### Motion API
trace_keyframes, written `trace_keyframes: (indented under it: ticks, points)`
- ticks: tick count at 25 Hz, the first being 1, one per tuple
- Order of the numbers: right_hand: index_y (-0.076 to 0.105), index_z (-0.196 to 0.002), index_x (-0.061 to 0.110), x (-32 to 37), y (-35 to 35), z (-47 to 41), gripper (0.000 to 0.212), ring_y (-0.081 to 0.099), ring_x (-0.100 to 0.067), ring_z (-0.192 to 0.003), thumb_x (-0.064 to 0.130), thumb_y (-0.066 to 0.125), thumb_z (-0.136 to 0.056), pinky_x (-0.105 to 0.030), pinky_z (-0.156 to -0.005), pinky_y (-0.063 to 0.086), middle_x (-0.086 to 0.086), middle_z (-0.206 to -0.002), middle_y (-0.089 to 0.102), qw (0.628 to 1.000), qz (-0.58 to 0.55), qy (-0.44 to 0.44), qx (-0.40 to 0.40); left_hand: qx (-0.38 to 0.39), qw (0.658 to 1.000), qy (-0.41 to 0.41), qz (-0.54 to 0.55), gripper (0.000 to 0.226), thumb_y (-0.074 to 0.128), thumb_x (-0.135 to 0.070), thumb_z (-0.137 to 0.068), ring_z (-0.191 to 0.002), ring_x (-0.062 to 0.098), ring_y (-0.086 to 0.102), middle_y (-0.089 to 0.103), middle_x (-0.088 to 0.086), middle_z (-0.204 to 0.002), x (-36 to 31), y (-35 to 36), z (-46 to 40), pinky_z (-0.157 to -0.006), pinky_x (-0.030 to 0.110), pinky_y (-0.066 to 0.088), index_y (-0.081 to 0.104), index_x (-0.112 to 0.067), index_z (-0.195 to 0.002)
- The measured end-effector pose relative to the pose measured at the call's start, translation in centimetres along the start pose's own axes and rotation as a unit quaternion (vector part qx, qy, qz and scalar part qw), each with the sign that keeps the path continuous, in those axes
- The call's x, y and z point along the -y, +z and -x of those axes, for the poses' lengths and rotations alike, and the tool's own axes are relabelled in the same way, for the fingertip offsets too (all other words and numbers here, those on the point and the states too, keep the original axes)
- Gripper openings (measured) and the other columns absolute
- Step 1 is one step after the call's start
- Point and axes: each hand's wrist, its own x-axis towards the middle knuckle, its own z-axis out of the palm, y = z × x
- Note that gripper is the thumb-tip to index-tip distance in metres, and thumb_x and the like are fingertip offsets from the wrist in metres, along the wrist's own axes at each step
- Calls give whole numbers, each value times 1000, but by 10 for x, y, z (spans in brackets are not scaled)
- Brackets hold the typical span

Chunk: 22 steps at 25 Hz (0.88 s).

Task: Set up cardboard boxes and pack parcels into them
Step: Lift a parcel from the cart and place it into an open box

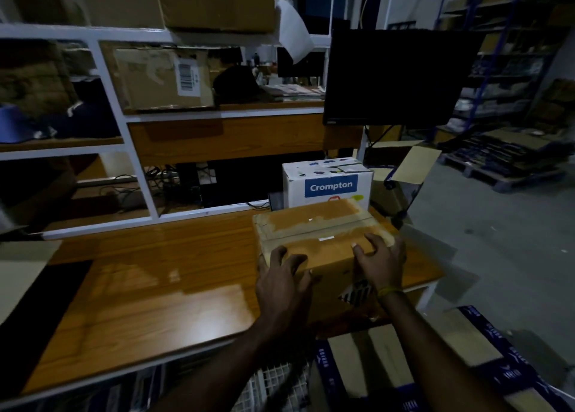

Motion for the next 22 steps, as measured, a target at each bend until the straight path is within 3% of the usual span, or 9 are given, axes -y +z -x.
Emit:
trace_keyframes:
  ticks: [8, 17, 20, 22]
  points:
    - [63, -125, 32, 51, 58, 54, 46, 19, -42, -141, 50, 69, -84, -53, -107, 38, -12, -156, 16, 999, -8, -34, -24, -58, 998, -31, -15, 40, 58, -56, -90, -148, 36, 18, 35, -9, -154, 65, -46, 28, -95, 56, 52, 56, -45, -129]
    - [60, -127, 32, 123, 123, 120, 46, 16, -37, -142, 50, 67, -85, -50, -93, 48, -10, -157, 14, 998, -7, -60, -30, -103, 992, -62, -30, 37, 56, -53, -93, -147, 31, 21, 35, -13, -154, 155, -100, 47, -90, 53, 54, 55, -47, -130]
    - [59, -129, 30, 146, 143, 137, 47, 16, -38, -142, 49, 66, -86, -50, -95, 48, -11, -157, 12, 997, -4, -80, -7, -120, 990, -57, -44, 40, 59, -51, -92, -145, 32, 24, 35, -11, -154, 187, -115, 56, -86, 53, 56, 53, -47, -131]
    - [57, -133, 31, 161, 161, 145, 49, 10, -38, -146, 48, 64, -88, -52, -104, 44, -12, -161, 6, 995, -10, -95, 22, -123, 989, -57, -58, 45, 63, -48, -91, -144, 35, 25, 35, -10, -155, 207, -125, 63, -87, 53, 54, 52, -46, -134]
